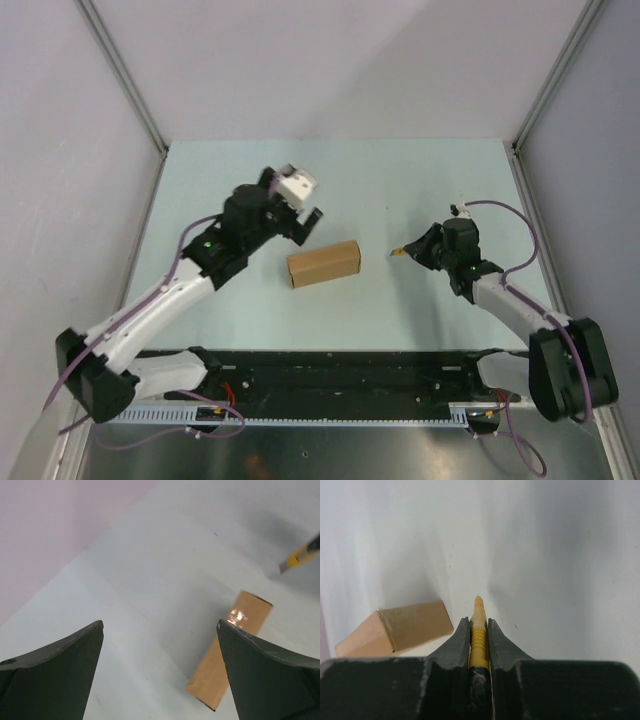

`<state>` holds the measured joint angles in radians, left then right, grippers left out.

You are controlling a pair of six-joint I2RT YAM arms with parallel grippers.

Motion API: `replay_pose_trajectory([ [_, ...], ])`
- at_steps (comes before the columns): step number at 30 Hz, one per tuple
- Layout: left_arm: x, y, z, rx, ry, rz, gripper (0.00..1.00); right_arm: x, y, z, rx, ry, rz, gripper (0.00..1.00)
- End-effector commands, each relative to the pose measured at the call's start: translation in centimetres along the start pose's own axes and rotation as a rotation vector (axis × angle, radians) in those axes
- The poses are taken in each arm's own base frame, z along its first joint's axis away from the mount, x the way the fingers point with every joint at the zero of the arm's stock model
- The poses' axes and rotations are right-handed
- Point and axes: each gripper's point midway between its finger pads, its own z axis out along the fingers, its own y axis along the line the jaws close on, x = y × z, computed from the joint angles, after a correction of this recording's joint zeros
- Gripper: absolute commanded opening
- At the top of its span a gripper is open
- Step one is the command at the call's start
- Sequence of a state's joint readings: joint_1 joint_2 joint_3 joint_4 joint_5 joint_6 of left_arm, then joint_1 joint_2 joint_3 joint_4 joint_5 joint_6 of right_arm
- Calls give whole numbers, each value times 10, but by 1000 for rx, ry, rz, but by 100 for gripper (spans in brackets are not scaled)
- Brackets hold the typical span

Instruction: Unpack the express box

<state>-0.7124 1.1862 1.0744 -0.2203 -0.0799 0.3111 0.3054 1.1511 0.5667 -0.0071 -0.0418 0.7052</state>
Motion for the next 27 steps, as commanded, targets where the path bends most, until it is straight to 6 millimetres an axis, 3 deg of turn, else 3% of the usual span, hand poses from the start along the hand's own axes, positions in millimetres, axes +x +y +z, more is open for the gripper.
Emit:
replay_pose_trajectory([
  [1,-9,42,-31,-177,-78,-290,99,-11,23,21,-170,29,52,10],
  [3,0,54,-41,-222,-85,-352,100,-14,18,29,-175,32,75,11],
  [8,12,52,-50,-197,-91,-409,100,-4,1,42,-137,75,91,16],
  [10,15,55,-52,-205,-92,-425,100,-4,-6,42,-98,70,104,26],
  [12,14,53,-53,-190,-98,-430,100,-4,-19,39,-25,59,120,45],
  [17,15,52,-51,-160,-98,-451,100,-3,-48,21,153,40,140,75],
  [22,21,59,-51,-205,-94,-558,100,-21,-74,-13,351,-52,144,80],
  [27,29,65,-53,-236,-100,-613,100,-40,-67,-43,384,-119,131,80],
])
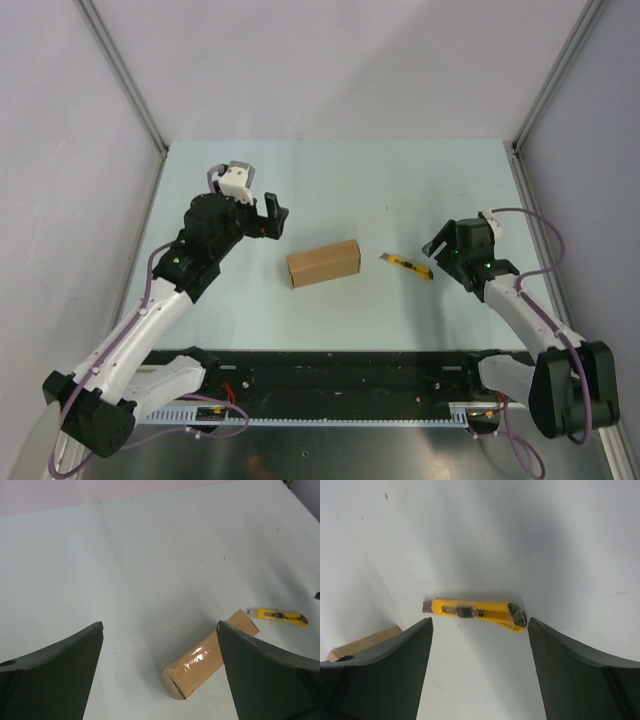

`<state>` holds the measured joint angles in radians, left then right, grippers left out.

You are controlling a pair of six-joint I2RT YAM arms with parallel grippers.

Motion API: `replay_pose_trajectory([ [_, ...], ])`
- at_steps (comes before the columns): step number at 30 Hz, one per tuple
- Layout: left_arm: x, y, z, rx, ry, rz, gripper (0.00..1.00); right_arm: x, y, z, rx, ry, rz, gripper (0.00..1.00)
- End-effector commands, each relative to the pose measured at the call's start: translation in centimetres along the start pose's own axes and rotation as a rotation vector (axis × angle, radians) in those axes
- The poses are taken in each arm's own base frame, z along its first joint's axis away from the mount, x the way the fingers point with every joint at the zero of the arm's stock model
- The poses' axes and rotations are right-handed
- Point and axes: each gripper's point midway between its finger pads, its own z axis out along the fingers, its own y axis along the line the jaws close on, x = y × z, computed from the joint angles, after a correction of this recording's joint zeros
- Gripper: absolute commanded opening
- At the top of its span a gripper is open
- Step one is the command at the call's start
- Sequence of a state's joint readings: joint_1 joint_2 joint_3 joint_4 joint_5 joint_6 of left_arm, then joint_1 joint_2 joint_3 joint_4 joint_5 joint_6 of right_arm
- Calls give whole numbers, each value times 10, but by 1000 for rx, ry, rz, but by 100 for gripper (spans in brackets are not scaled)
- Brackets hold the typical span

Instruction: Unpack the express box

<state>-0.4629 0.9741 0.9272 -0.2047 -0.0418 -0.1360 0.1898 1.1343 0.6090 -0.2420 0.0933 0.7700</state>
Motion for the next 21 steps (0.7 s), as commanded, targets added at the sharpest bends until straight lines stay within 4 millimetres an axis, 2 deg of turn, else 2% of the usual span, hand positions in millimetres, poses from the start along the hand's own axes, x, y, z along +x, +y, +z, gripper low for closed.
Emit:
replay_pose_trajectory([
  [1,-4,6,-3,-15,-34,-104,100,-29,-1,-33,68,-110,3,80],
  [3,0,5,-3,21,-18,-81,100,-39,17,-40,4,-147,-21,78],
  [4,4,-9,-5,105,-3,-59,99,-40,30,-42,-45,-156,-45,78],
  [5,8,-13,-5,142,9,-29,85,-34,48,-44,-118,-137,-91,74],
  [6,11,-22,-7,198,19,-24,79,-43,72,-47,-196,-168,-124,73],
  [7,21,-39,-12,298,49,-27,74,-43,87,-48,-247,-166,-153,70],
  [8,26,-49,-16,364,62,-24,65,-31,104,-41,-288,-124,-200,64],
  [9,37,-57,-20,414,88,-33,61,-40,127,-43,-335,-147,-229,57],
  [10,45,-73,-29,518,116,-46,51,-38,139,-40,-353,-136,-257,46],
  [11,52,-79,-33,553,142,-72,47,-19,148,-22,-348,-71,-304,42],
  [12,70,-85,-38,585,187,-93,44,-27,171,-25,-389,-90,-325,39],
  [13,78,-91,-43,613,209,-108,35,-22,179,-19,-402,-74,-342,32],
  [14,88,-95,-46,625,235,-130,31,-8,185,-3,-413,-25,-368,30],
  [15,105,-102,-53,645,273,-135,29,-1,200,-2,-465,-14,-386,29],
  [17,122,-105,-55,615,305,-148,27,6,215,7,-498,12,-412,28],
  [18,136,-110,-59,620,338,-149,26,16,220,23,-506,34,-428,27],
  [19,142,-112,-60,617,354,-155,25,15,231,24,-531,34,-445,26],
  [20,147,-113,-60,607,368,-163,25,20,235,28,-540,51,-457,25],
  [21,158,-111,-56,571,393,-160,25,30,234,42,-532,78,-477,24],
])
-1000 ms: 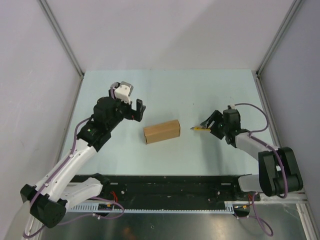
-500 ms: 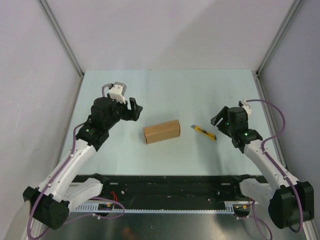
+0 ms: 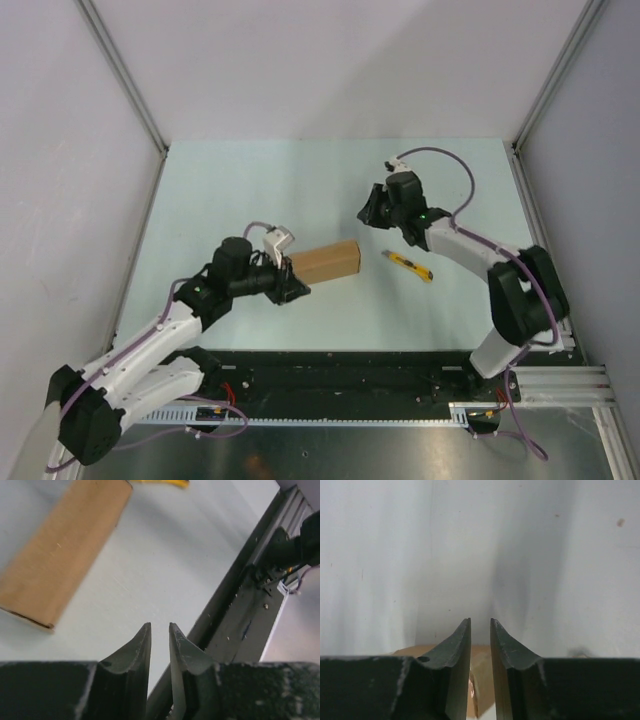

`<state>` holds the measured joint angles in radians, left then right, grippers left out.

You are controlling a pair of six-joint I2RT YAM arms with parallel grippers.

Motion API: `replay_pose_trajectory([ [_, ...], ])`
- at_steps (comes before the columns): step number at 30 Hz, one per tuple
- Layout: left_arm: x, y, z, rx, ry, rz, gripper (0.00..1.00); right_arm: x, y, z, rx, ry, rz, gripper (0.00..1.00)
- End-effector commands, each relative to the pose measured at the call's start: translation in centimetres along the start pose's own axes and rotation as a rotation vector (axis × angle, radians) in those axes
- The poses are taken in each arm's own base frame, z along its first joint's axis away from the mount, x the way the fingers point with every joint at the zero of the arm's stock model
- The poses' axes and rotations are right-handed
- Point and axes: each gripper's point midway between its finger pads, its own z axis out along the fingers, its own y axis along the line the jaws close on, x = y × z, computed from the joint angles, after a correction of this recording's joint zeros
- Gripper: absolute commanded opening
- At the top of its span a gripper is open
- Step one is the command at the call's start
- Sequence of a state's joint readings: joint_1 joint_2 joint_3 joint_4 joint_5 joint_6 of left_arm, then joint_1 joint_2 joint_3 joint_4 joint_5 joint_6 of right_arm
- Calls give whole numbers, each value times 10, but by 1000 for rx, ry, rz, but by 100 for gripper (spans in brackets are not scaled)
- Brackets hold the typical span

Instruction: Unpack the express box

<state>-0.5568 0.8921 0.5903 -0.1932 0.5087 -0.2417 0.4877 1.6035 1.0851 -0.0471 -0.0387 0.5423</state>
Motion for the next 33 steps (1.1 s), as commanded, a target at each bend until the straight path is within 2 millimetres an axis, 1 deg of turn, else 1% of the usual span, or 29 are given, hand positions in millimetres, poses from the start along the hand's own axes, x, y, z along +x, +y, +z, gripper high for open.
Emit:
replay_pose_trajectory([
  [1,16,-5,8,-24,26,-64,23,-6,32,28,-126,7,-105,22],
  [2,20,-2,11,-38,36,-79,23,-7,38,33,-142,12,-117,21],
  [3,26,10,16,-94,50,-104,23,-2,38,37,-146,36,-127,19],
  [4,29,15,18,-123,59,-134,23,10,36,46,-147,75,-134,17],
  [5,31,18,20,-142,61,-178,24,9,42,48,-172,83,-141,17],
  [6,30,25,22,-183,53,-202,24,20,38,49,-161,127,-140,16],
  [7,35,31,26,-217,62,-265,24,28,39,50,-168,153,-147,15],
  [8,33,35,29,-238,48,-286,24,33,40,49,-174,172,-150,15],
  [9,32,38,32,-254,43,-303,24,40,38,46,-162,200,-153,14],
  [10,33,45,36,-286,44,-332,24,42,38,42,-155,210,-162,14],
  [11,29,47,41,-294,31,-341,25,46,40,38,-148,222,-173,13],
  [12,21,48,44,-297,17,-346,27,54,35,33,-122,259,-185,13],
  [13,16,51,48,-305,9,-342,29,56,32,29,-102,265,-193,12],
  [14,19,58,55,-326,29,-347,29,57,35,23,-100,271,-202,11],
  [15,7,59,59,-331,12,-347,29,63,31,18,-84,301,-209,11],
  [16,5,62,62,-338,17,-352,29,66,32,14,-85,316,-214,10],
  [17,8,68,68,-351,38,-361,29,67,33,8,-84,324,-223,9],
  [18,-1,72,70,-360,24,-366,29,74,32,1,-71,352,-232,9],
  [20,-8,83,72,-377,12,-395,30,80,30,-9,-47,377,-242,8],
  [21,-11,87,77,-380,16,-404,30,79,35,-17,-58,371,-247,8],
  [23,-16,93,81,-376,12,-407,31,84,36,-26,-62,380,-229,8],
  [24,-21,96,85,-371,13,-410,31,80,42,-33,-83,367,-225,8],
  [26,-27,100,89,-358,2,-394,33,88,50,-40,-109,368,-213,9],
  [27,-31,101,91,-353,-2,-391,33,88,56,-44,-130,363,-210,9],
  [28,-29,104,93,-357,4,-399,33,97,65,-48,-161,379,-212,9],
  [30,-27,110,91,-373,1,-415,33,107,74,-48,-190,386,-208,9],
  [31,-27,111,88,-381,-7,-429,33,116,81,-49,-207,402,-213,9],
  [32,-26,115,85,-391,-11,-439,33,120,84,-48,-218,403,-215,9],
  [33,-19,118,82,-405,-6,-451,33,125,86,-47,-217,412,-214,9],
])
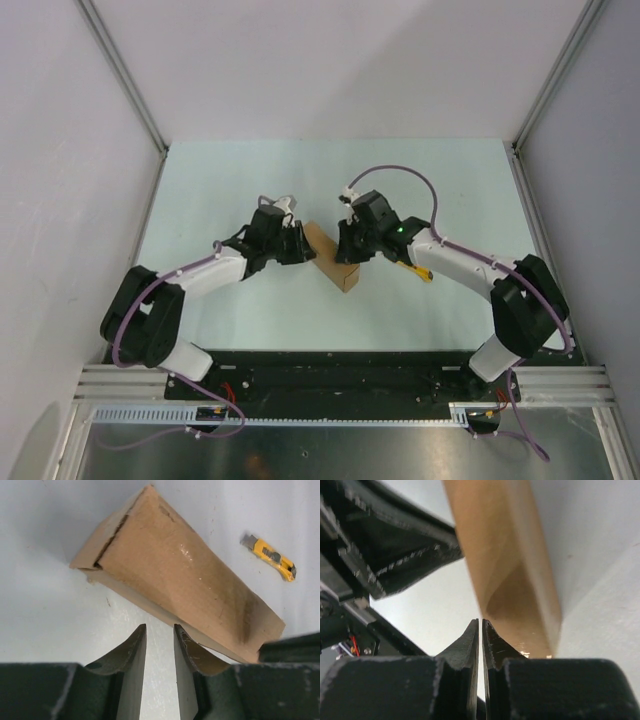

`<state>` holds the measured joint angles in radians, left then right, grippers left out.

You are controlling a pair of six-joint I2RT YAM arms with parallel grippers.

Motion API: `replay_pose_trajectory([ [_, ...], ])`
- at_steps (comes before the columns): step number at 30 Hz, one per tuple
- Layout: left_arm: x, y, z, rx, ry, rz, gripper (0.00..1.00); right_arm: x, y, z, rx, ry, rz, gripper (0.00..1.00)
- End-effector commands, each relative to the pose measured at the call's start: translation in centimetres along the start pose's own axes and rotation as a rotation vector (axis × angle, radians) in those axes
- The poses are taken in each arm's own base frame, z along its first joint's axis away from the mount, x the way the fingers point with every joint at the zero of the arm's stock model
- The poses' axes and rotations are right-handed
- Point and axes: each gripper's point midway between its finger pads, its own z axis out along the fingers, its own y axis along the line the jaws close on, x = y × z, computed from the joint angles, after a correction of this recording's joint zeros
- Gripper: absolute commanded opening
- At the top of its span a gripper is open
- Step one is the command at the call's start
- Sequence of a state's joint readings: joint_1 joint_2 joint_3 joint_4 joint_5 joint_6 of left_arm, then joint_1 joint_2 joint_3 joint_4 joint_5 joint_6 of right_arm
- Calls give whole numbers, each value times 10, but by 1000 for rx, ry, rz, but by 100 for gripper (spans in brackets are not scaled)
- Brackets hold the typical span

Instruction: Unpack the express box

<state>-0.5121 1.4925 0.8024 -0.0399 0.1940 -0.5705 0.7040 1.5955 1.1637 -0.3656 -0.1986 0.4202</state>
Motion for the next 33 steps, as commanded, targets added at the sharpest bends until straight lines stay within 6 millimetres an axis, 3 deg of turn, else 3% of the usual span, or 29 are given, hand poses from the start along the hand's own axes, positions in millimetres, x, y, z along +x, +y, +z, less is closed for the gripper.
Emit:
replay_pose_trajectory([
  [1,-14,3,-6,7,-59,-41,35,19,25,10,-64,31,1,9],
  [6,-21,10,-36,7,-141,-76,48,11,36,3,-59,-24,-10,9],
  [8,-22,6,-44,24,-155,-75,57,-5,37,-12,-46,-90,0,9],
  [12,-27,-4,-57,49,-165,-72,59,-31,25,-35,-1,-195,41,11],
  [14,-27,-1,-54,33,-151,-67,54,-39,8,-38,58,-224,80,9],
  [15,-27,3,-45,19,-132,-67,48,-43,-8,-36,98,-230,116,9],
  [17,-25,9,-39,-3,-88,-87,40,-46,-23,-32,112,-221,174,9],
  [18,-28,10,-35,-9,-80,-96,33,-43,-31,-22,126,-200,186,8],
  [22,-19,20,-16,-38,-19,-97,27,-48,-49,-1,131,-195,181,7],
  [25,-24,13,-9,-8,-2,-61,26,-45,-50,18,81,-156,167,4],
  [27,-29,9,-1,16,6,-38,27,-45,-39,23,23,-147,141,2],
  [30,-35,0,9,76,26,8,28,-44,-28,21,3,-149,116,0],
  [33,-39,6,16,72,33,-11,29,-37,-13,13,-37,-123,104,0],
])
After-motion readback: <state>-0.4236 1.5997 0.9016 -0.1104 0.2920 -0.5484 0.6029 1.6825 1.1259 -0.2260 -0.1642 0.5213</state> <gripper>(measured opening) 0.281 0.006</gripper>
